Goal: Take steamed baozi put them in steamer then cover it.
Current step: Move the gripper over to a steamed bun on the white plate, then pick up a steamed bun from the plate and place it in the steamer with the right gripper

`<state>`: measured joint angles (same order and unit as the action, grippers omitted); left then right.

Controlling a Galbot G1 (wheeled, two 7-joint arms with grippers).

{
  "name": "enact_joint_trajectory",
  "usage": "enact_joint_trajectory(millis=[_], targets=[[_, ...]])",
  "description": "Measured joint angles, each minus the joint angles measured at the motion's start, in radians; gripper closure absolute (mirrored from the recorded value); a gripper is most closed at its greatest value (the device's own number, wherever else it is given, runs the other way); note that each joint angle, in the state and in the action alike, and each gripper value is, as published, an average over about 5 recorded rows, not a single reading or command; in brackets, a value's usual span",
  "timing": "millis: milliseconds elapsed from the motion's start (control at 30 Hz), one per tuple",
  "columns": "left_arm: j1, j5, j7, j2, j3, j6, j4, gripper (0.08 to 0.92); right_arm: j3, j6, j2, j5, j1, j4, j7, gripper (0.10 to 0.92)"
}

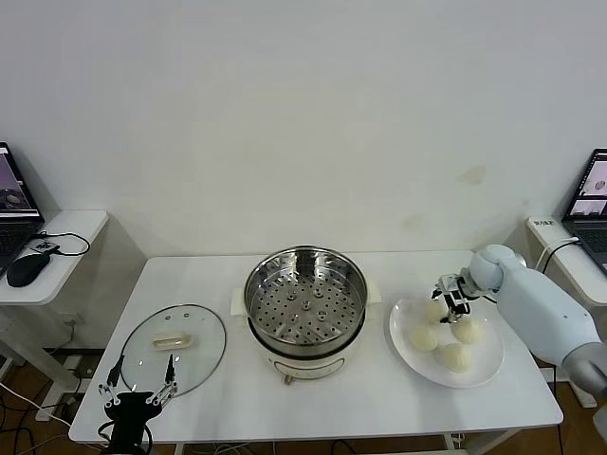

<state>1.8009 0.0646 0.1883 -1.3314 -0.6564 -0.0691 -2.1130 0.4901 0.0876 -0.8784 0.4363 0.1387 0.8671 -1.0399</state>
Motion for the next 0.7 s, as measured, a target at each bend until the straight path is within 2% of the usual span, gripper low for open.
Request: enact_joint_trajectory(millis=[333,700], targets=[[-0.003,0.001,0.000,0.001,0.002,0.003,-0.008,0.177,0.042,-0.004,0.028,-0.041,-0.040,0.033,-0.030,0.431],[-0.002,0.003,-0.003,0.012,0.011,0.008,-0.021,0.177,0.158,-0.045,0.140,-0.198,-0.172,0.178,-0.071,0.428]])
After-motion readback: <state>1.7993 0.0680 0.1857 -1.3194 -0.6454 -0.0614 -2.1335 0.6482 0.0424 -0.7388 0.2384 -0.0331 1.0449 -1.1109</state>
